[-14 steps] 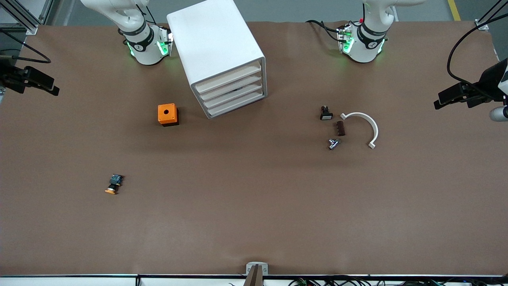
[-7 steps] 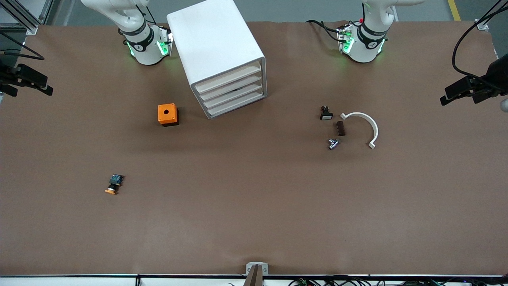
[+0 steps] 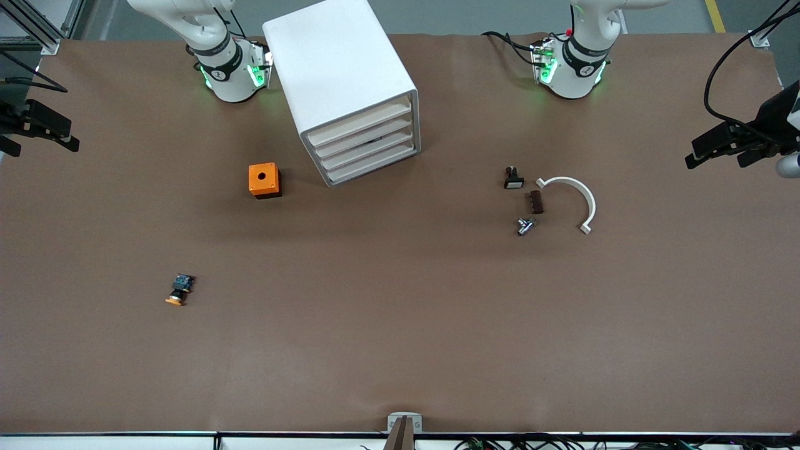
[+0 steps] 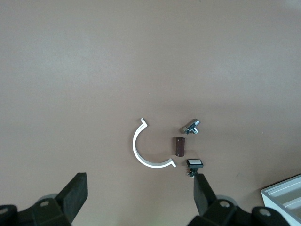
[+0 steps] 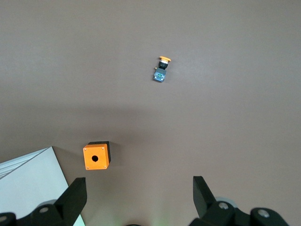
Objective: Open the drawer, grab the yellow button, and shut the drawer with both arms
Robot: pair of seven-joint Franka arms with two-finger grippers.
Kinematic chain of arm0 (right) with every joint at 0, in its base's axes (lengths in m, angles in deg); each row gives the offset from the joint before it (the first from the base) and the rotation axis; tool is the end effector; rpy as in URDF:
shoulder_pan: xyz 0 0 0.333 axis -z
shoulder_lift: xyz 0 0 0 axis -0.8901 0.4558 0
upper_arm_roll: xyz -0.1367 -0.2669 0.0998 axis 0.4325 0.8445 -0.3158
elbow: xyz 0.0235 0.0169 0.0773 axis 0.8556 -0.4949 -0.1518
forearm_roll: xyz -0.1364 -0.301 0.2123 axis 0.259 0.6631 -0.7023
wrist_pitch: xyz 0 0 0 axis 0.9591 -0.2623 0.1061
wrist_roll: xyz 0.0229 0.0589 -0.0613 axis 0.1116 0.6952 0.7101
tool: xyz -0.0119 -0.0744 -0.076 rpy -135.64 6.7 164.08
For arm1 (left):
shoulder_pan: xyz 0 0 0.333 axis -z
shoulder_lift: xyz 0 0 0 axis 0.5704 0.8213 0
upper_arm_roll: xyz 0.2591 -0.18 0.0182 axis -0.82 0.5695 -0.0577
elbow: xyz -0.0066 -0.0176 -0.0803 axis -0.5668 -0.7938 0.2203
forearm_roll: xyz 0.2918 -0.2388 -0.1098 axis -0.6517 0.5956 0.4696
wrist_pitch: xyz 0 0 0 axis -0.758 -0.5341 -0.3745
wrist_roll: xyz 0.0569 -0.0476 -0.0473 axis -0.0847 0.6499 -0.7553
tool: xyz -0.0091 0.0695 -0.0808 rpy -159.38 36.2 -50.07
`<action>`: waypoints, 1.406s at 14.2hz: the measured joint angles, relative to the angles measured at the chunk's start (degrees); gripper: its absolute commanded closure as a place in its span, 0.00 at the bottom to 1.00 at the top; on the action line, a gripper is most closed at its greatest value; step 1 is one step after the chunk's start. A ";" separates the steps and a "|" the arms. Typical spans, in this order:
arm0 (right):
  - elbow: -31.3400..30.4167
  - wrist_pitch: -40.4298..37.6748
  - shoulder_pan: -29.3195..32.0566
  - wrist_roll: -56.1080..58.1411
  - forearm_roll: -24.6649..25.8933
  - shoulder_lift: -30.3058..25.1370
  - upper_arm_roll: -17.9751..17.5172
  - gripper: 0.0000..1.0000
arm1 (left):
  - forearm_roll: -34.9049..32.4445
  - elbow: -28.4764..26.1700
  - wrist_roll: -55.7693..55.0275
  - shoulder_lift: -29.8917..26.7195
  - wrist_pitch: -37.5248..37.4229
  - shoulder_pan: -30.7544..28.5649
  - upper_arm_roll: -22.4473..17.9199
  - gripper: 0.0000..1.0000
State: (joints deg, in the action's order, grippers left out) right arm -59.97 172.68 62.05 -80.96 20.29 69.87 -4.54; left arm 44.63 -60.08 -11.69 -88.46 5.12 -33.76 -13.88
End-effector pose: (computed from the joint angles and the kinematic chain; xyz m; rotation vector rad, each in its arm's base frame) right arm 0.5318 -0.0352 0.6580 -3.1232 -0.1202 0.0445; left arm 0.5446 -0.0083 0.6235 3.0516 0.0712 -0.0133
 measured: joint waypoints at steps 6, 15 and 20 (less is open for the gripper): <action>0.01 -0.06 0.01 -0.80 0.00 -0.54 0.00 0.00 | 0.00 1.52 0.03 0.00 0.79 -0.13 0.00 0.01; -0.42 -0.92 0.06 -2.06 -0.01 -1.04 0.07 0.00 | -0.16 3.05 2.62 0.00 0.74 -0.30 0.05 0.01; -1.84 -0.33 0.06 -2.39 -0.01 -2.20 0.06 0.00 | -0.46 3.05 2.77 0.00 0.74 -0.16 0.30 0.00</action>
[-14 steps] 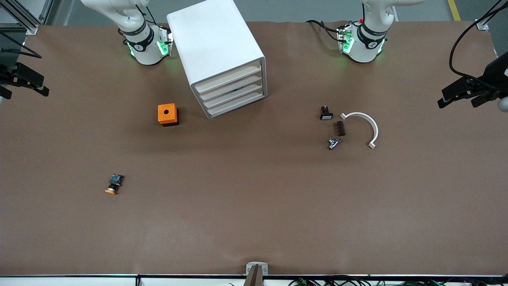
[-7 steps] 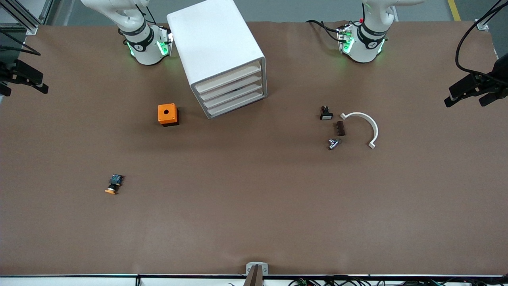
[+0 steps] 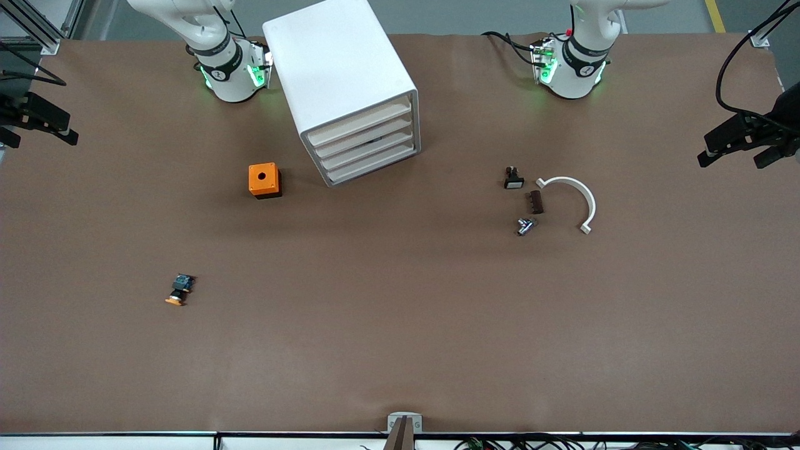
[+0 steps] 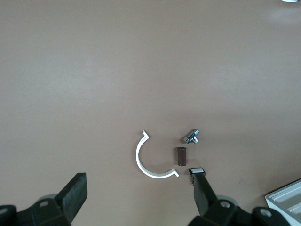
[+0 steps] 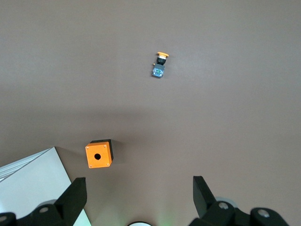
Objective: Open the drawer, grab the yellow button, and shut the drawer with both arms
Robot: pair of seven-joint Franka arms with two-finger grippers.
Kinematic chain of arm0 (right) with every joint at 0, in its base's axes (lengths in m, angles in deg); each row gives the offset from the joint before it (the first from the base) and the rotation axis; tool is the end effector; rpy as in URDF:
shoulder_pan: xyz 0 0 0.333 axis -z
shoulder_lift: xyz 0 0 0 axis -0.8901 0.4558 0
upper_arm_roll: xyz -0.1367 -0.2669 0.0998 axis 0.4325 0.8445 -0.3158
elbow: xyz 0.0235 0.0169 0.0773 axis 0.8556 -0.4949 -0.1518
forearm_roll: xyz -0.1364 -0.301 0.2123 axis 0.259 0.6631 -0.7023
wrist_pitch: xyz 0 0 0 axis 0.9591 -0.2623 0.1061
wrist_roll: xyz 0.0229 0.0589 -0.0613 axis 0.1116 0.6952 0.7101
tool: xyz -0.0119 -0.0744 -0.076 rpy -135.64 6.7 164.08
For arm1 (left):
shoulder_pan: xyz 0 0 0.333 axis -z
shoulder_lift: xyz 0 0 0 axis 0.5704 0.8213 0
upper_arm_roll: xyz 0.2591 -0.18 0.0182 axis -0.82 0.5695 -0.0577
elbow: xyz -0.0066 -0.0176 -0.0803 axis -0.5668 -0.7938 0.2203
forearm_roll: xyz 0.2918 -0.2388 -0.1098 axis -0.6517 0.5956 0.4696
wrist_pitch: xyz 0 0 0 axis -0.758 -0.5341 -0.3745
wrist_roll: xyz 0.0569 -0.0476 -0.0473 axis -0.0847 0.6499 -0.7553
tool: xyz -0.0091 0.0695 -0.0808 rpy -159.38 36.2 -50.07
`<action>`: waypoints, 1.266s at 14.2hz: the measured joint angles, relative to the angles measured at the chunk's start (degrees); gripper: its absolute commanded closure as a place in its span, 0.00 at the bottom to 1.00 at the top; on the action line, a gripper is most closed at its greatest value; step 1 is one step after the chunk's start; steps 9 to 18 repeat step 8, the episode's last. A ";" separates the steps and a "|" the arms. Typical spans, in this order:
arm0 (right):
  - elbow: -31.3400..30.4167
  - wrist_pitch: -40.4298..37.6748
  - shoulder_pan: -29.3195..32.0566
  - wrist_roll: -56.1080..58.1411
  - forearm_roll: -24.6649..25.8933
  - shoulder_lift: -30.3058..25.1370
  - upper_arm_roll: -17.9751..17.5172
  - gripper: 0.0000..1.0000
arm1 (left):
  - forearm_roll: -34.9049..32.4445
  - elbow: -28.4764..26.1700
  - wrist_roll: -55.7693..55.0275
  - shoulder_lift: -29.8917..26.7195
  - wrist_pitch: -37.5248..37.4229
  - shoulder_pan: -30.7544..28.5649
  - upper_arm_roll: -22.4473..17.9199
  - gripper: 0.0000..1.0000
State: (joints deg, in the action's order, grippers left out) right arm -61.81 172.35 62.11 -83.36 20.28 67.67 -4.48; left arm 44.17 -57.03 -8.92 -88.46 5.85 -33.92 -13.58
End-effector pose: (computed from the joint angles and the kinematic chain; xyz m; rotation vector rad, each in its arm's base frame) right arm 0.5188 -0.0364 0.6629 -3.1223 -0.0519 0.0439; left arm 0.5467 -0.0087 0.6498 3.0592 -0.0088 0.0908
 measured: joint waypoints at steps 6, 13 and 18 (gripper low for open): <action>-0.01 0.87 0.00 -0.85 -0.76 -0.95 0.01 0.00 | -0.01 0.00 0.00 0.00 0.00 0.00 0.01 0.00; -0.04 0.87 0.00 -1.64 -1.05 -1.25 0.01 0.00 | -0.01 0.00 0.00 0.00 0.00 0.00 0.01 0.00; -0.04 0.87 0.00 -1.64 -1.05 -1.25 0.01 0.00 | -0.01 0.00 0.00 0.00 0.00 0.00 0.01 0.00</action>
